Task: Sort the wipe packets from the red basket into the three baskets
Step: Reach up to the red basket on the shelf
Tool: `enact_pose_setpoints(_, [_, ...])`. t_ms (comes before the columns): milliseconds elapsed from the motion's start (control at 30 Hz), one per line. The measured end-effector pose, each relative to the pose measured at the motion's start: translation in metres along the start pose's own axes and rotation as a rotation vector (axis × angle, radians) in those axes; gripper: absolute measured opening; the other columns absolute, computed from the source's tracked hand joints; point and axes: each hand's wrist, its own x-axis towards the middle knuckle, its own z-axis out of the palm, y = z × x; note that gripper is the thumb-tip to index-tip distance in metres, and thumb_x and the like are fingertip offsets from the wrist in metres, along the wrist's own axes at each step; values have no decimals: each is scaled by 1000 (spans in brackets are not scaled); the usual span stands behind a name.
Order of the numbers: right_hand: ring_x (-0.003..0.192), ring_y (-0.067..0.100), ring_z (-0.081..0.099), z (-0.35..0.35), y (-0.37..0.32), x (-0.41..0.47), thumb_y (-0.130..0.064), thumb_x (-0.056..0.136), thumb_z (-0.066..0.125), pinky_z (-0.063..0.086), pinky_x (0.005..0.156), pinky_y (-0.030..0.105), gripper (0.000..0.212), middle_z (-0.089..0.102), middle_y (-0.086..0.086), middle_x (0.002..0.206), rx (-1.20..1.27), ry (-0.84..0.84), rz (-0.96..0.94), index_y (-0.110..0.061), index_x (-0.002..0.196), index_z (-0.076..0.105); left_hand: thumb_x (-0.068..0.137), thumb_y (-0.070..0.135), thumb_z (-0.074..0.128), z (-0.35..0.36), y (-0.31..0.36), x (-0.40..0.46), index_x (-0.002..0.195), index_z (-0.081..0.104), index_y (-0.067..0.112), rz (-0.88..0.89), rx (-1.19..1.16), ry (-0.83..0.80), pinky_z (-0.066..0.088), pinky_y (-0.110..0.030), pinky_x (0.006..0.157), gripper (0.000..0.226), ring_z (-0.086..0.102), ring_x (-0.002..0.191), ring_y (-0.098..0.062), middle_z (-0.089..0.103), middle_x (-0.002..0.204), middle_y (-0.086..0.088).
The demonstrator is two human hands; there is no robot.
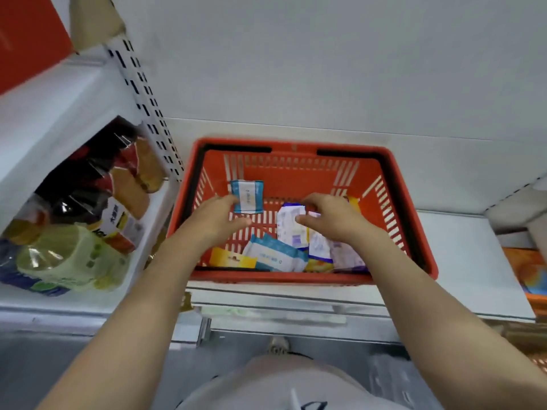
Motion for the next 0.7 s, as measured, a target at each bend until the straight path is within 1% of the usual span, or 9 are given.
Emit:
enact_pose_setpoints(100, [118, 25, 56, 13, 5, 51, -44, 91, 66, 44, 86, 31, 54, 58, 5, 135, 3, -148, 35, -17, 136, 52, 92, 46, 63, 3, -1, 28, 145, 44, 21, -50, -1, -79, 46, -38, 101, 62, 52, 128, -25, 51, 145, -7])
enact_pose_setpoints(200, [117, 30, 56, 33, 14, 87, -49, 87, 69, 46, 87, 35, 64, 57, 11, 133, -45, -224, 139, -12, 134, 47, 91, 52, 62, 10, -4, 47, 149, 40, 23, -44, -1, -172, 42, -40, 107, 69, 46, 135, -25, 45, 152, -5])
enact_pose_setpoints(367, [125, 30, 52, 64, 32, 111, -57, 74, 77, 46, 102, 38, 87, 52, 10, 141, -69, -291, 193, -13, 140, 43, 92, 54, 59, 14, -2, 68, 153, 30, 20, 6, 22, -252, 37, -38, 110, 76, 38, 141, -24, 35, 158, -5])
enact_pose_setpoints(433, [115, 28, 57, 66, 35, 112, -53, 72, 80, 50, 92, 35, 71, 61, 6, 127, -107, -306, 191, -16, 128, 55, 92, 55, 58, 15, -2, 73, 153, 31, 20, 47, 26, -268, 38, -37, 109, 76, 40, 140, -24, 36, 157, -5])
enact_pose_setpoints(500, [87, 22, 60, 60, 32, 108, -46, 74, 82, 46, 63, 27, 33, 63, -1, 87, -100, -316, 160, -22, 86, 63, 92, 56, 57, 16, -1, 75, 152, 31, 21, 60, 5, -294, 41, -36, 106, 75, 43, 138, -24, 38, 156, -5])
enact_pose_setpoints(533, [75, 19, 57, 55, 29, 105, -44, 75, 82, 40, 55, 26, 32, 58, -4, 74, -88, -301, 133, -22, 73, 58, 92, 57, 56, 17, -1, 76, 152, 31, 22, 64, -15, -305, 42, -37, 104, 74, 44, 137, -24, 39, 156, -5])
enact_pose_setpoints(567, [71, 18, 55, 48, 26, 101, -41, 75, 82, 39, 55, 28, 32, 57, -3, 72, -65, -269, 101, -20, 71, 58, 93, 57, 54, 17, 1, 77, 152, 31, 23, 69, -46, -314, 42, -37, 103, 72, 45, 136, -24, 40, 155, -5])
enact_pose_setpoints(633, [77, 17, 58, 31, 19, 90, -35, 75, 83, 44, 65, 32, 26, 63, -3, 83, 64, -157, 48, -18, 82, 65, 95, 62, 45, 16, 4, 80, 151, 33, 23, 65, -135, -319, 42, -37, 104, 70, 46, 135, -24, 42, 153, -5])
enact_pose_setpoints(700, [80, 12, 60, 10, 10, 74, -24, 76, 84, 47, 69, 32, 22, 66, -5, 89, 319, -36, -5, -23, 87, 65, 93, 71, 33, 14, 7, 84, 151, 33, 25, 4, -273, -317, 43, -42, 106, 74, 47, 133, -26, 41, 154, -5])
